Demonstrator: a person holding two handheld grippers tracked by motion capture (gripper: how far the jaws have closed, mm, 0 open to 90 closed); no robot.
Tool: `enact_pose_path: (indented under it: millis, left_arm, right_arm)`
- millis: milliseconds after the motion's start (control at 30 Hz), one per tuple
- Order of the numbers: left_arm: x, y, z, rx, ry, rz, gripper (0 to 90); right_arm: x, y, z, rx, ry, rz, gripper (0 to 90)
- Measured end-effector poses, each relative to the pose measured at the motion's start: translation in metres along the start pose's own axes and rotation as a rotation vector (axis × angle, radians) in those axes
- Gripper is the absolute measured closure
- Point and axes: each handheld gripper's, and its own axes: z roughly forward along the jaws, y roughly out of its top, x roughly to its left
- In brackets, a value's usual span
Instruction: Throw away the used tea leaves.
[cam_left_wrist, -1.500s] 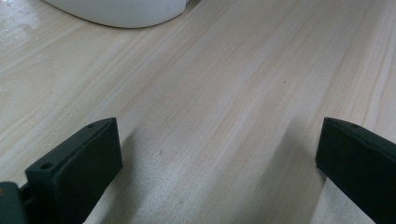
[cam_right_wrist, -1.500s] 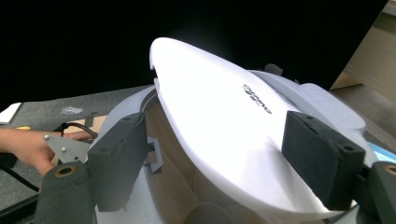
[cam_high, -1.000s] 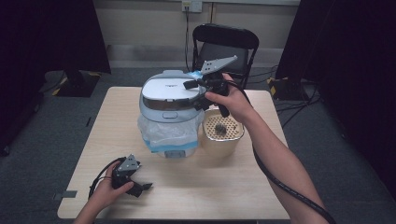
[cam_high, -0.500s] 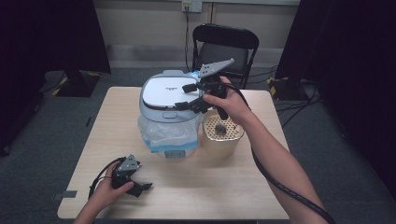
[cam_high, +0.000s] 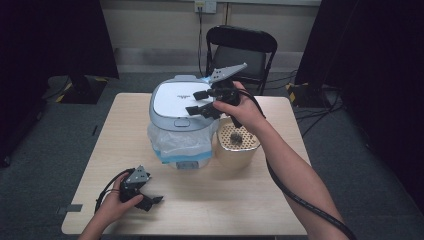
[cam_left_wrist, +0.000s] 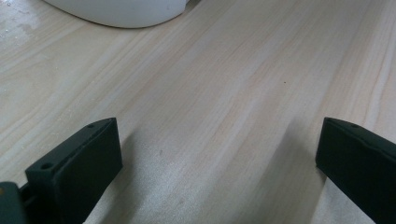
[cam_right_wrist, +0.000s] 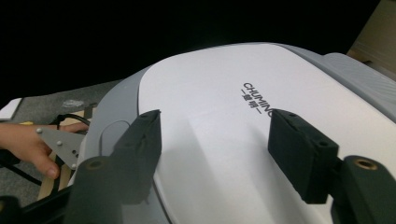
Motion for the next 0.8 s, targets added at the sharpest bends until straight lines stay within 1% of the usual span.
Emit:
enact_pose_path:
  millis: [100, 133, 400, 533, 667, 800]
  left_arm:
    - [0.0000, 0.0000, 0.0000, 0.000, 0.000, 0.000, 0.0]
    - [0.0000, 0.0000, 0.0000, 0.000, 0.000, 0.000, 0.0]
    - [0.0000, 0.0000, 0.0000, 0.000, 0.000, 0.000, 0.0]
    - [0.0000, 0.0000, -0.0001, 0.001, 0.000, 0.000, 0.0]
    - [0.0000, 0.0000, 0.0000, 0.000, 0.000, 0.000, 0.0]
    - [0.0000, 0.0000, 0.0000, 0.000, 0.000, 0.000, 0.0]
  right_arm:
    - [0.0015, 0.0009, 0.0013, 0.010, -0.017, -0.022, 36.4]
    - [0.0014, 0.0013, 0.0017, 0.012, -0.018, -0.022, 36.4]
    - [-0.0011, 0.0003, 0.0058, -0.011, -0.026, -0.011, 36.5]
    - [-0.0014, 0.0005, 0.0062, -0.010, -0.024, -0.008, 36.5]
    - [-0.0001, 0.0017, 0.0068, -0.002, -0.036, -0.006, 36.5]
    - [0.0001, -0.0003, 0.0069, -0.015, -0.037, 0.000, 36.5]
